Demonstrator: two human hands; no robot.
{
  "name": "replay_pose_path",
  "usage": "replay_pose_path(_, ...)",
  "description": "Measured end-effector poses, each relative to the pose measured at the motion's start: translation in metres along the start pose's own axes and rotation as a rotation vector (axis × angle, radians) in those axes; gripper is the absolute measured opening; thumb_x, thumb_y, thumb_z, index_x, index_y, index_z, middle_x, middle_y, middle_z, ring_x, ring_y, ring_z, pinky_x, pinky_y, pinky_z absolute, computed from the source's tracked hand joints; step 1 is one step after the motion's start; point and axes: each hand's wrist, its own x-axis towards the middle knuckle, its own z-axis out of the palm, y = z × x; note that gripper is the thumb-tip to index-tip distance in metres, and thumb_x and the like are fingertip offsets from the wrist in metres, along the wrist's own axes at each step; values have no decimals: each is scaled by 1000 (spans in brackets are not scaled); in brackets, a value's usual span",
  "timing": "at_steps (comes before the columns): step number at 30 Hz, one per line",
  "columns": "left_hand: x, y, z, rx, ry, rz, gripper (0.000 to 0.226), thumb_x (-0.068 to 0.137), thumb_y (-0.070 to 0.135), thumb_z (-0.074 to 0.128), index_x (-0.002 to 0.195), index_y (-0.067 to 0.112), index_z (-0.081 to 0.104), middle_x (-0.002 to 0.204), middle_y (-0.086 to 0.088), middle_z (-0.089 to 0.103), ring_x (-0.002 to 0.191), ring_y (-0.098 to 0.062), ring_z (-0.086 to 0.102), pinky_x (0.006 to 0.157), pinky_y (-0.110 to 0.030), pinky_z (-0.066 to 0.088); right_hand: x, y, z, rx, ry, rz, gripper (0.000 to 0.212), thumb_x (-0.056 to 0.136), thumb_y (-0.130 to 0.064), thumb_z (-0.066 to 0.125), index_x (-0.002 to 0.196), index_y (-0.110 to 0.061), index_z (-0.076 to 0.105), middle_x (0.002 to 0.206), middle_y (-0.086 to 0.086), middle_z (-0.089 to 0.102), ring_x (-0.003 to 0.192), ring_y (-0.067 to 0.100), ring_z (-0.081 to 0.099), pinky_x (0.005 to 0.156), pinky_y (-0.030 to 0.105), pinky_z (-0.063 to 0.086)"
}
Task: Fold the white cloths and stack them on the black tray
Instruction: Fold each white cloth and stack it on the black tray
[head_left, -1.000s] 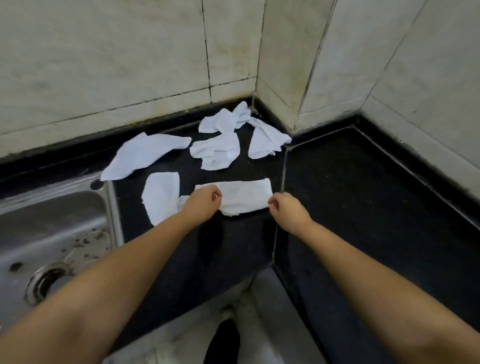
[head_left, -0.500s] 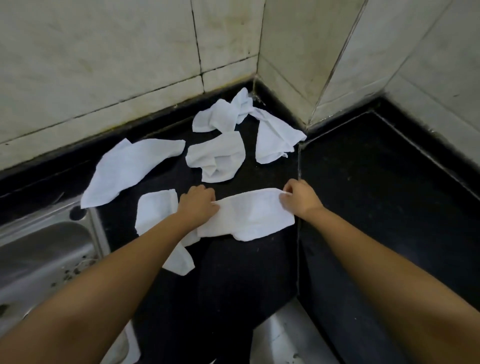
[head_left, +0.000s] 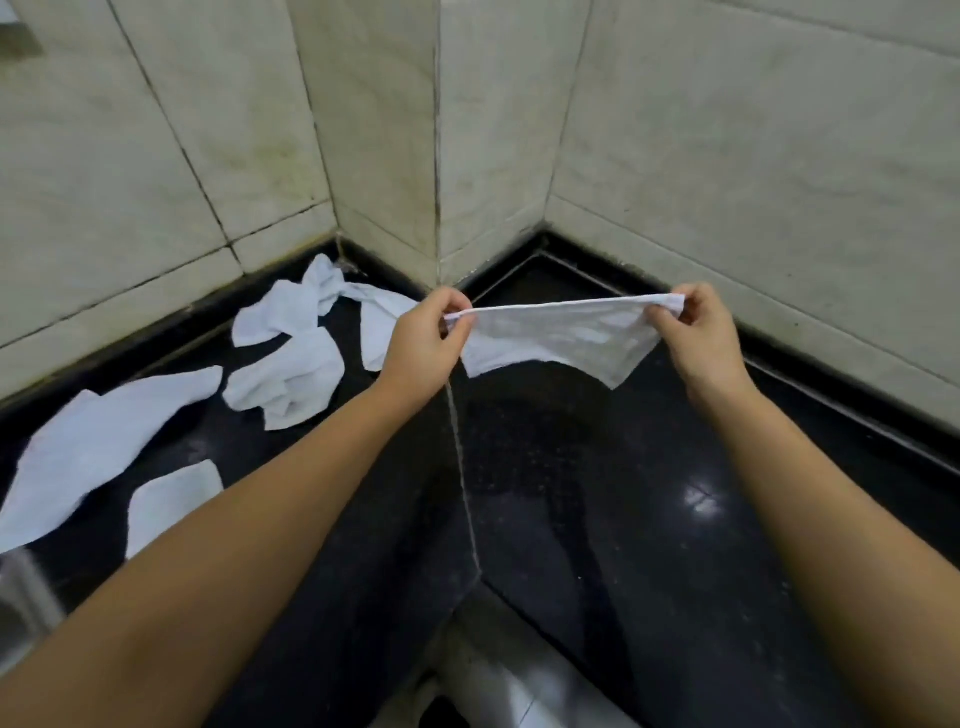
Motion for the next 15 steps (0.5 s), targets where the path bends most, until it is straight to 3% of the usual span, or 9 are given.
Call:
replay_pose_path(4, -36, 5, 41, -88, -238, -120, 11, 89, 14, 59, 82, 22, 58, 75, 3, 60, 69, -9, 54, 65, -22, 41, -41, 37, -58, -99, -88, 38, 27, 87, -4, 59, 76, -27, 49, 76, -6, 53, 63, 0, 49, 57, 8, 38)
replay_pose_path(7, -80, -6, 66, -64, -437, -265, 11, 87, 13, 62, 80, 21, 62, 79, 6, 63, 73, -6, 58, 71, -20, 43, -83, 79, -88, -144, -251, 166, 16, 86, -3, 62, 82, -18, 58, 75, -5, 57, 57, -7, 53, 53, 4, 39)
replay_pose_path(11, -138, -21, 87, -62, -574, -410, 11, 88, 12, 63, 80, 20, 65, 80, 4, 65, 71, -1, 59, 68, -17, 46, -135, 136, -109, -147, -455, 347, 9, 86, -4, 64, 83, -13, 62, 75, -2, 62, 69, 7, 56, 62, 11, 44)
replay_pose_path(15, -158, -30, 96, -58, -562, -498, 8, 88, 15, 62, 82, 19, 66, 84, 1, 66, 77, -8, 60, 73, -25, 47, -153, 159, -112, -118, -545, 448, 8, 88, -10, 64, 80, -9, 63, 69, -5, 64, 64, 6, 58, 63, 17, 46)
